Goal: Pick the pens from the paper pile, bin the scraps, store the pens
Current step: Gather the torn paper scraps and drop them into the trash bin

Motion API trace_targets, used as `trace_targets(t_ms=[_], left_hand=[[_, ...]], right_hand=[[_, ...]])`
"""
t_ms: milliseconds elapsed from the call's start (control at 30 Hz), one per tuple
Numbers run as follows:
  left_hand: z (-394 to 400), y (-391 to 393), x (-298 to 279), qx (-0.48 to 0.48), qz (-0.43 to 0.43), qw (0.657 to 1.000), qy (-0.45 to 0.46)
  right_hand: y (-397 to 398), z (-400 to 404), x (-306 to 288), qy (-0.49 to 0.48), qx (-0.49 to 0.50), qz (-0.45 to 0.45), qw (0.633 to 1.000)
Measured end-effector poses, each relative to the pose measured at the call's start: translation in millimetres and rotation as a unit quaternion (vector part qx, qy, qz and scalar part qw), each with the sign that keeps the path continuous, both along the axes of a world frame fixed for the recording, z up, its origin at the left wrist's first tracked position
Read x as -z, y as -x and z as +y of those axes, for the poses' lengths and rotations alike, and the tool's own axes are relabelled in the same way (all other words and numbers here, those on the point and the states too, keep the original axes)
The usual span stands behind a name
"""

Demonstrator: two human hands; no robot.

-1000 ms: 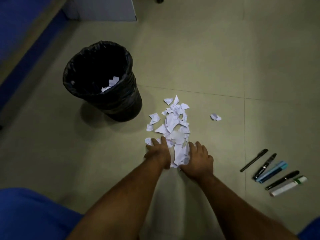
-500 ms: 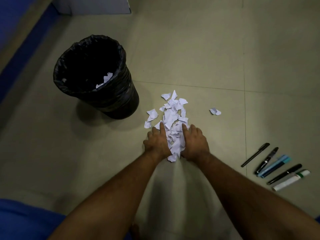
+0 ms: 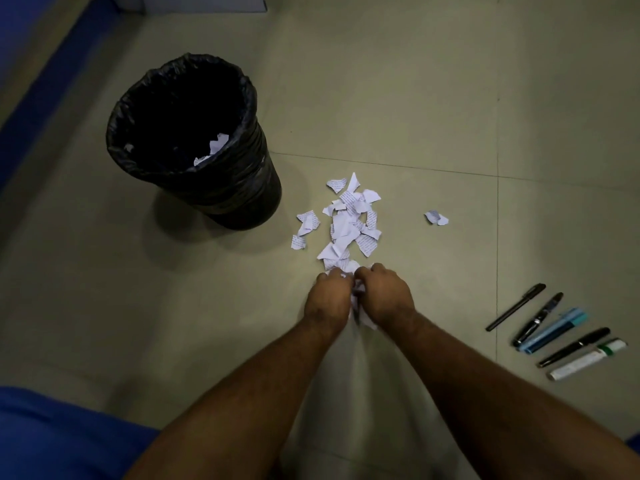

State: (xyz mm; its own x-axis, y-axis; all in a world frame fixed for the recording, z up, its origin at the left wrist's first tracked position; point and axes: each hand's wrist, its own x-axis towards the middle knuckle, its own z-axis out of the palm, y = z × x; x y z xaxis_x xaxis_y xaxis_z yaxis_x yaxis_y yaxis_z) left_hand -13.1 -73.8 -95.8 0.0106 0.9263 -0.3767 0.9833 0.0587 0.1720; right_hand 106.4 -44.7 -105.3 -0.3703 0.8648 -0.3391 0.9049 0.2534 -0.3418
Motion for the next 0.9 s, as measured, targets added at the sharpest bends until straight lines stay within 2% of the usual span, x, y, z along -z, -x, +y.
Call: trace_targets(t_ms=[133,233,467,700,800,900], left_hand=[[5,0,2,-0.054,-0.018,0.998,0.018],[6,1,-1,-0.153,-0.093,0.984,-0.005],[29,13,-38,-0.294,-0.178,0.938,-0.041],[81,42,-112,-0.329,-0.241,0.903,-0.135],[100,60,-160,-0.321,-0.262,0.891,-0.186],[119,88,-210,-0.317,-0.273,0.877,-0.236]], right_hand=[[-4,-1,4,0.022,0.058,0.034,0.997],[-6,1,3,0.048,0.149,0.098,0.983],[13,14,-27,0.109,0.372,0.225,0.894],[48,52,-100,0.089,0.423,0.347,0.833],[71,74,-141,0.076,0.390,0.412,0.820],[104,97,-182,0.092,0.363,0.488,0.788]])
